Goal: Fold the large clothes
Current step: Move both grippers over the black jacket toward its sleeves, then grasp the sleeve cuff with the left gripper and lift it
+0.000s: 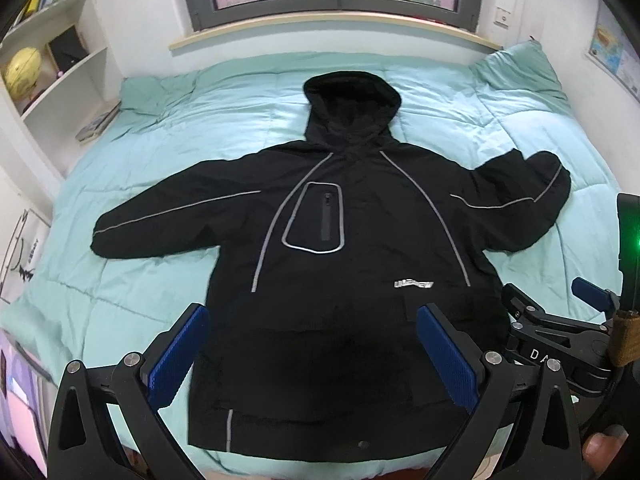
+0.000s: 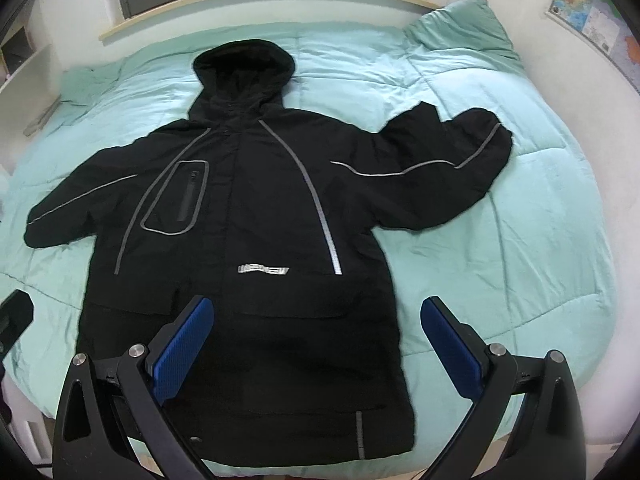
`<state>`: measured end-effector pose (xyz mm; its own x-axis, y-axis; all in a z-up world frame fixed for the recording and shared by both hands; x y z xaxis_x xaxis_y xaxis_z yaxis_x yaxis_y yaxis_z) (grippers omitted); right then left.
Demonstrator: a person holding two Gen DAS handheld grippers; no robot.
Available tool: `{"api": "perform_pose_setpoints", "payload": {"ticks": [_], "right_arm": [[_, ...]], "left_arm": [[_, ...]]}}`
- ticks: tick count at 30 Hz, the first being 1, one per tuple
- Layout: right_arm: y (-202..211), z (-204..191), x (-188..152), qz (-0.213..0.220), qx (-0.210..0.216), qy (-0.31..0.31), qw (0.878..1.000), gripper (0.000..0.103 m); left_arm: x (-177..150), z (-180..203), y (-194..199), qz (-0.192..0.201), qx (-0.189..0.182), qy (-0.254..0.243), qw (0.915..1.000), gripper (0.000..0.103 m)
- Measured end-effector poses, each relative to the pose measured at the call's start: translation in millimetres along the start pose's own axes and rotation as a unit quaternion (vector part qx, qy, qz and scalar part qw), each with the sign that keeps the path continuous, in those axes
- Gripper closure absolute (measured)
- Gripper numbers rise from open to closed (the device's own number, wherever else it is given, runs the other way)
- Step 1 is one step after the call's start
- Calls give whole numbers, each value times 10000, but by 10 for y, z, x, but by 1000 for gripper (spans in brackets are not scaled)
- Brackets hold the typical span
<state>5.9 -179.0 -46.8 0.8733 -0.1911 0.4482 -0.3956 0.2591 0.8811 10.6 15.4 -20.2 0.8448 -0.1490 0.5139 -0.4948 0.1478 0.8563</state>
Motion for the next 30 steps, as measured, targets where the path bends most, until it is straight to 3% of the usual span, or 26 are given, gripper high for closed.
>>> {"api": "perform_pose_setpoints", "payload": {"ticks": [16, 21, 26, 30], "right_arm": [[91, -1005, 273, -8, 253, 363, 9990, 0], [88, -1343, 370, 23, 153, 519, 9985, 0], [77, -1800, 479, 9, 246, 609, 9978, 0], [27, -2208, 544, -36, 254, 764, 9968, 0]], "left_arm": [[215, -923, -112, -52, 259, 318, 9991, 1], [299, -1245, -198, -79, 280, 384, 9988, 1], [379, -1707, -314, -86, 291, 524, 9982, 1], [418, -2316, -476, -114, 239, 885, 9957, 1]]}}
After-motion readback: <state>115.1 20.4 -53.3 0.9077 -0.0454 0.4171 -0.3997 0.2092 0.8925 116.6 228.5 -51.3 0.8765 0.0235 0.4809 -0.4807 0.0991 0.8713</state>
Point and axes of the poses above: each gripper's, at about its wrist camera, not at the fingertips, and y roughly against the way its jaws point, z to its right, x to its top, the point moved 1 cm from there along -y, roughly the way its jaws point, and after that the axes turned 7 degrees about -x, right-handed, at the moved point
